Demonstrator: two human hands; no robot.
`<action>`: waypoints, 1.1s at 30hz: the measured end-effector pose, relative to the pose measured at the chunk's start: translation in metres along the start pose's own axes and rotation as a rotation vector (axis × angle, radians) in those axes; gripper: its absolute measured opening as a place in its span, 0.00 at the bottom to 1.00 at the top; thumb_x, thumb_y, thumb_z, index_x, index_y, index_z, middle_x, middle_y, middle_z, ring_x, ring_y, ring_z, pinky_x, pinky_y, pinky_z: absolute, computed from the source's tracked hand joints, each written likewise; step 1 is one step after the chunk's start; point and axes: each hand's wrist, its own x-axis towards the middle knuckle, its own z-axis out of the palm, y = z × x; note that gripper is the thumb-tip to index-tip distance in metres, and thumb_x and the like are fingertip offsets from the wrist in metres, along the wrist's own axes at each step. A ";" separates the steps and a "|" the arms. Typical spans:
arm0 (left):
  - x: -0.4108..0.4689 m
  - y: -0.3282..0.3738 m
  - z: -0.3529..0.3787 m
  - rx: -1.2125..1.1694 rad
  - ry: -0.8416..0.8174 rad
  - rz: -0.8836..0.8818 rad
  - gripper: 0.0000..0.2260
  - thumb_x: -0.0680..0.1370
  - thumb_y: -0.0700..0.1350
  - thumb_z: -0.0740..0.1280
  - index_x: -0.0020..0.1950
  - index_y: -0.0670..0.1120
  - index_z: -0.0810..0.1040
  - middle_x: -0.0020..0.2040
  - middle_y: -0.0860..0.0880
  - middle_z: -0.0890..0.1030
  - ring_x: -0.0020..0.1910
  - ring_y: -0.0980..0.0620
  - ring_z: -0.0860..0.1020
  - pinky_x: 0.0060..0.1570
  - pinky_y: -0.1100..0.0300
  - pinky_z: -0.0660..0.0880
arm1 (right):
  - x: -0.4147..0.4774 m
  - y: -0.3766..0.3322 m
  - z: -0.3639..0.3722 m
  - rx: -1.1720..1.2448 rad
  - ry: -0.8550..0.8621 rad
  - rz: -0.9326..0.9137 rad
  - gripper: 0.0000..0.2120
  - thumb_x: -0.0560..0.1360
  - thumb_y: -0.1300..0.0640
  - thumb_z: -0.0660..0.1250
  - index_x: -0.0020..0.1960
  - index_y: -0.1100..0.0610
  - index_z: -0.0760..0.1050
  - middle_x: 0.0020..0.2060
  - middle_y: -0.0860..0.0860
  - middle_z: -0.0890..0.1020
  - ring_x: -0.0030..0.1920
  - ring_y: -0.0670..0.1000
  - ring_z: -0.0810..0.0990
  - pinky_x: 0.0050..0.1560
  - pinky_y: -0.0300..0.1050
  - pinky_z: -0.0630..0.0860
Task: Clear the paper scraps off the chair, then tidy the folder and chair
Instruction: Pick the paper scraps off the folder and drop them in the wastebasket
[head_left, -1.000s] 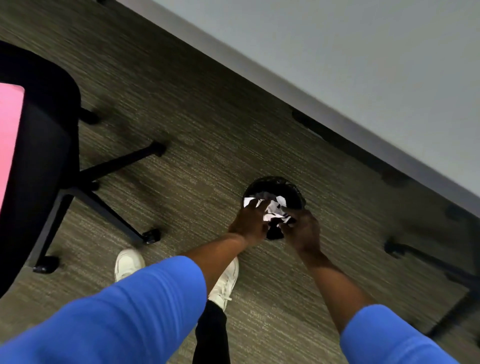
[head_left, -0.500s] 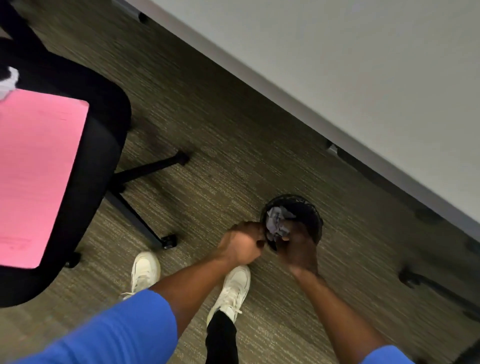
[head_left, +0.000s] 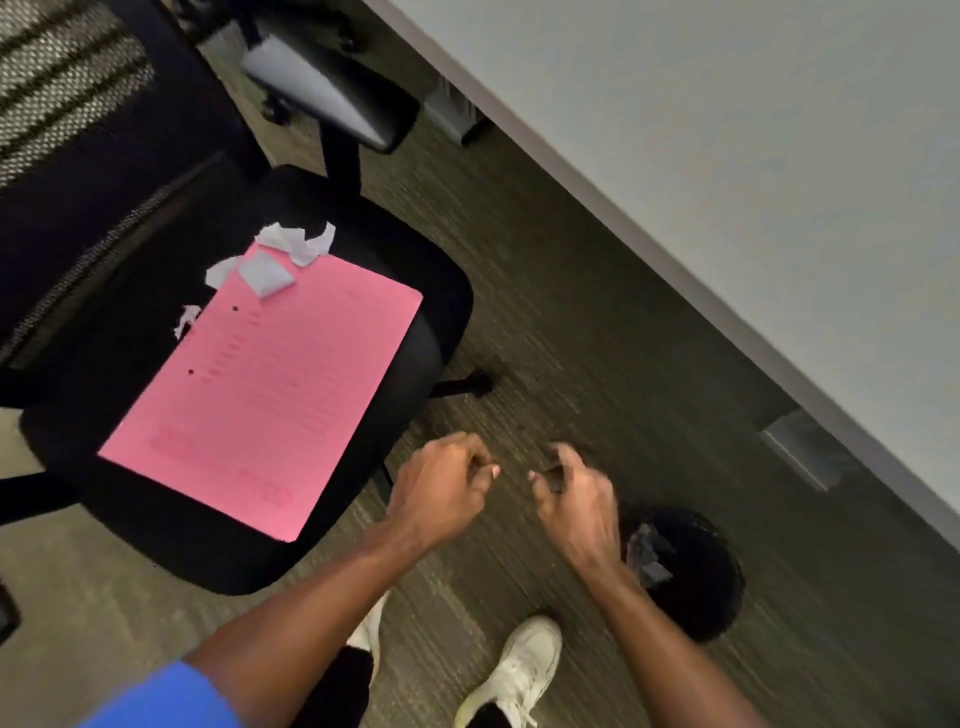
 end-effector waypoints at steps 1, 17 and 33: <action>0.002 -0.008 -0.015 -0.006 0.037 -0.006 0.06 0.78 0.56 0.70 0.47 0.55 0.80 0.46 0.58 0.84 0.47 0.53 0.84 0.47 0.53 0.80 | 0.004 -0.016 0.001 -0.008 0.016 -0.041 0.21 0.80 0.50 0.70 0.72 0.46 0.72 0.55 0.55 0.85 0.58 0.57 0.83 0.60 0.53 0.80; 0.052 -0.165 -0.219 0.074 0.572 -0.576 0.29 0.79 0.57 0.74 0.73 0.44 0.70 0.72 0.41 0.70 0.72 0.39 0.67 0.56 0.43 0.79 | 0.094 -0.253 0.044 -0.027 0.012 -0.367 0.42 0.72 0.34 0.74 0.79 0.40 0.58 0.74 0.50 0.66 0.66 0.56 0.78 0.60 0.61 0.81; 0.093 -0.239 -0.230 -0.114 0.419 -0.477 0.08 0.80 0.46 0.75 0.57 0.45 0.85 0.62 0.43 0.78 0.63 0.43 0.77 0.63 0.49 0.77 | 0.172 -0.357 0.108 -0.328 -0.047 -0.435 0.51 0.67 0.33 0.78 0.82 0.35 0.54 0.85 0.56 0.50 0.83 0.62 0.53 0.65 0.66 0.76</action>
